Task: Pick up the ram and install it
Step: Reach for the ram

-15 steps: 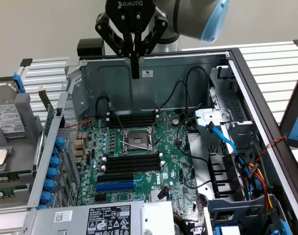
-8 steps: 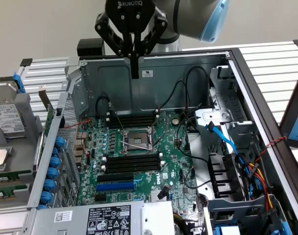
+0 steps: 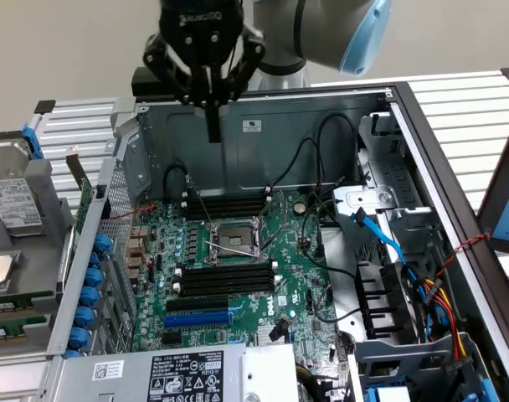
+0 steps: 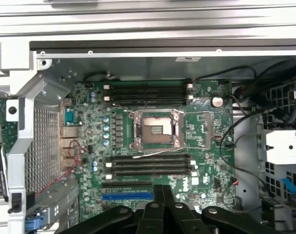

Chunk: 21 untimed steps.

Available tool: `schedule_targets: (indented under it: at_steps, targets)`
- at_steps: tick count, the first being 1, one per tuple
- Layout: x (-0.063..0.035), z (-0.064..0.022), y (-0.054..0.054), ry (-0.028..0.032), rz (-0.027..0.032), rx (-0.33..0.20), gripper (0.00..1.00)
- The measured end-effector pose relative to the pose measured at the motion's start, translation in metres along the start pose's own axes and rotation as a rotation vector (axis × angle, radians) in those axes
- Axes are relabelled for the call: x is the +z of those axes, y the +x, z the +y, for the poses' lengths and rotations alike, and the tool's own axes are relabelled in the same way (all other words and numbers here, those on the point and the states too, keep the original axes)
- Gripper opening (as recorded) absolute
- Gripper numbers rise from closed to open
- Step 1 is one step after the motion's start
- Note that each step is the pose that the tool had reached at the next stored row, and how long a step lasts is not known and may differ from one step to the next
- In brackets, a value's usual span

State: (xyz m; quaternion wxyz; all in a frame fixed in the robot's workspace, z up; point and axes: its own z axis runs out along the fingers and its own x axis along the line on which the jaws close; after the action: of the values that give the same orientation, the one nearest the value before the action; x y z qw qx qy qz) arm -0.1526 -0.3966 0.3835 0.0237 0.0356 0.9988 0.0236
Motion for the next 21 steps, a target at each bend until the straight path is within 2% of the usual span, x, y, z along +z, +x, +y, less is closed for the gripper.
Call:
schedule_targets:
  at_steps: [4, 6, 7, 8, 9, 12, 13, 14, 15, 19, 20, 21]
  targets:
    - [0.0028, 0.0019, 0.016, 0.0003, 0.0001, 0.002, 0.11]
    - [0.004, 0.0014, 0.025, 0.0005, 0.0021, 0.002, 0.11]
    - [0.004, 0.001, 0.03, 0.0008, 0.008, 0.002, 0.11]
    - [0.0038, 0.0007, 0.034, 0.0015, 0.0176, 0.003, 0.11]
    - [0.0038, 0.0006, 0.037, 0.0025, 0.032, 0.003, 0.11]
    - [0.0033, 0.0, 0.044, 0.0057, 0.0843, 0.006, 0.11]
    - [0.003, -0.0003, 0.048, 0.0062, 0.0957, 0.006, 0.11]
    - [0.0028, -0.0006, 0.053, 0.0064, 0.1023, 0.006, 0.11]
    - [0.0027, -0.0009, 0.057, 0.0063, 0.1057, 0.007, 0.11]
    - [0.0018, -0.0021, 0.076, 0.0062, 0.1112, 0.007, 0.11]
    - [0.0013, -0.0028, 0.085, 0.0061, 0.1135, 0.007, 0.11]
    - [0.0011, -0.0031, 0.089, 0.006, 0.1143, 0.007, 0.11]
